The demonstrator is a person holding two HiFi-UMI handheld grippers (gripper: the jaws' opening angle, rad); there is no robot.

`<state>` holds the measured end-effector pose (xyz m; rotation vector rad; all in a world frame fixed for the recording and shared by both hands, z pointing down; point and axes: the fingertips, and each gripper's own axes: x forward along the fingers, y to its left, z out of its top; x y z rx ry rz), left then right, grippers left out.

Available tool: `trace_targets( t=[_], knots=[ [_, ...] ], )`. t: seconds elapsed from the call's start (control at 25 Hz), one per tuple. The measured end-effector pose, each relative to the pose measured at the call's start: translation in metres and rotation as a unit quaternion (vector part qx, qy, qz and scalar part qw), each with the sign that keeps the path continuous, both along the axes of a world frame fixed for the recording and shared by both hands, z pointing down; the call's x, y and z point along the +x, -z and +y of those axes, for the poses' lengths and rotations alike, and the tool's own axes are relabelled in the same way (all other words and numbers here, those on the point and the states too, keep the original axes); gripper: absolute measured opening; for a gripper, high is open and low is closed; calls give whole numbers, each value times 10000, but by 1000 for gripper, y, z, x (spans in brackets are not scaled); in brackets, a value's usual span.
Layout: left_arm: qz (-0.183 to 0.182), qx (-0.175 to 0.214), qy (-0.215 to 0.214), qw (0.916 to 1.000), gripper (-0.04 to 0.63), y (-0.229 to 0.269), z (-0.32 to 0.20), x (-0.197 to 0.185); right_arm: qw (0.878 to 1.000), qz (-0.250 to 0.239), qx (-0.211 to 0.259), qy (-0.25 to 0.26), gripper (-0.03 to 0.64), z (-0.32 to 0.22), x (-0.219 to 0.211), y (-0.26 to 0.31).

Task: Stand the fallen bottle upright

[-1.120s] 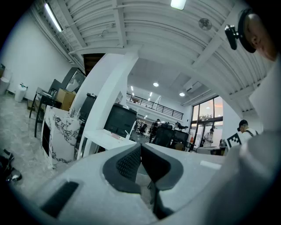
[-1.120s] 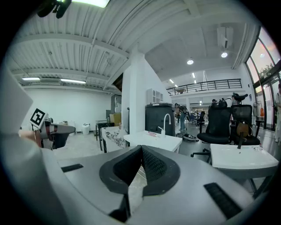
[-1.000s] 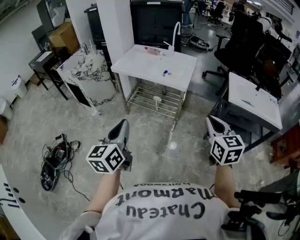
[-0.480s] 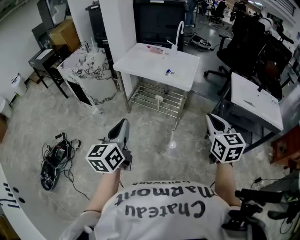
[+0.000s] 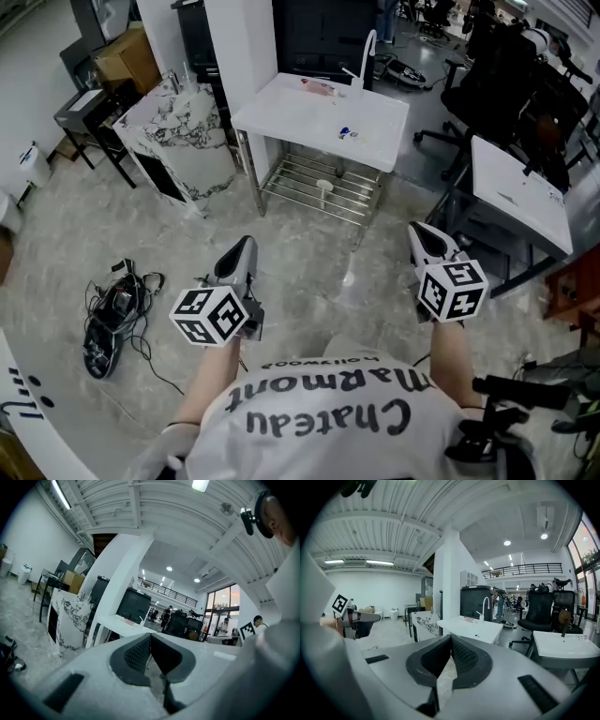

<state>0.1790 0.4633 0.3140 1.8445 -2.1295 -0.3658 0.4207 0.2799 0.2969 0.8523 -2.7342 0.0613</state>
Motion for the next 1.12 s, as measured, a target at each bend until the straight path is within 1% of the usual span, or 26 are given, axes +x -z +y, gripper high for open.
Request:
trace_targets(
  t=[0.16,0.28,0.44,0.6,0.76,0.92,1.0,1.12],
  knots=[
    [113,-116,31,9999,15,-14,-3,-8,9999,108,-47,98,14,-4,-14,-8],
    [200,-189,97,9996,15,-20,-14,-21,9998,111,-26,170,14,-16,-29,-9],
    [154,-217,180,9995,15,-21,-42,-45,9996,78,5,289,14,-44,-58,-9],
    [124,-190,180,9996,15,-20,-79,-67,9991,79,-23,420,14,-87,-91,-12],
    [30,-206,219,9995,15,-16,-125,-94,9984,46,-46,570,14,-142,-130,-13],
    [-81,-424,191,9989,15,-21,-166,-117,9976,68,-108,686,14,-196,-170,-14],
    [-147,-537,255,9981,15,-26,-184,-132,9973,59,-109,729,14,-221,-187,-13],
    [-55,-555,402,9976,15,-31,-209,-156,9967,83,-85,797,14,-253,-209,-14]
  ],
)
